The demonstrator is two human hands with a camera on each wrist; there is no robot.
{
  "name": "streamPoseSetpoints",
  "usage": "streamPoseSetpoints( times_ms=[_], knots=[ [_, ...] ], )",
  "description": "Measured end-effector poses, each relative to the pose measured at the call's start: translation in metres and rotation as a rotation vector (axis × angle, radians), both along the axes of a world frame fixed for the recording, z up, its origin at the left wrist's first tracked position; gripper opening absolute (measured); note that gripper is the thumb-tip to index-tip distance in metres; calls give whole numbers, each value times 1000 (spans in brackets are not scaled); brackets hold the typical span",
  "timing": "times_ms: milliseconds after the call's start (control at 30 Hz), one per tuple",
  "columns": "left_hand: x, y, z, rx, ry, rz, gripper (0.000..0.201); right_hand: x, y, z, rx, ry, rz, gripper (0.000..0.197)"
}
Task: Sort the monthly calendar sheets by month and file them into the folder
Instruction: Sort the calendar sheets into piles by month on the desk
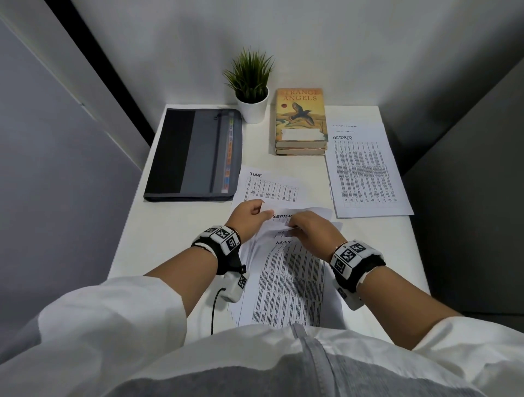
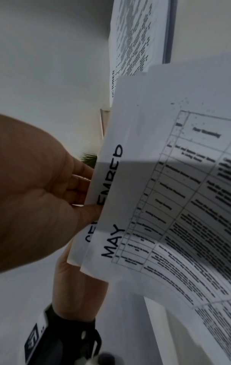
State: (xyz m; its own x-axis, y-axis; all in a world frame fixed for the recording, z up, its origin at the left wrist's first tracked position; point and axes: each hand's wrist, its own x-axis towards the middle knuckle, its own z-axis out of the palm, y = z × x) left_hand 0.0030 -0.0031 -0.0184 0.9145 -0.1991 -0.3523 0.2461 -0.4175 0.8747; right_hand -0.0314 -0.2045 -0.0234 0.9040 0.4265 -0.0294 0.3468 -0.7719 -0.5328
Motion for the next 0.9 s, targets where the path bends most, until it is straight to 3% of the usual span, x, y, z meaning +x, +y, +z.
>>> streamPoseSetpoints(
  times_ms=[167, 333, 433, 600, 767, 900],
  knots=[
    [1, 2, 1, 65, -43, -7, 31, -15, -3, -2, -14, -124, 9, 3],
    [3, 0, -2, 106, -96, 33, 41, -21, -5, -5, 4, -83, -93, 5],
    [3, 0, -2, 80, -128, 62, 25, -16, -4, -2, 25, -60, -87, 6],
    [0, -3, 2, 89, -184, -43, 7, 2, -7, 11, 95, 4, -148, 10],
    [0, -1, 14, 46, -92, -108, 23, 3, -5, 30, 122, 134, -177, 12],
    [4, 1, 26, -64, 42, -13, 40, 5, -7, 53, 193, 222, -195, 3]
  ],
)
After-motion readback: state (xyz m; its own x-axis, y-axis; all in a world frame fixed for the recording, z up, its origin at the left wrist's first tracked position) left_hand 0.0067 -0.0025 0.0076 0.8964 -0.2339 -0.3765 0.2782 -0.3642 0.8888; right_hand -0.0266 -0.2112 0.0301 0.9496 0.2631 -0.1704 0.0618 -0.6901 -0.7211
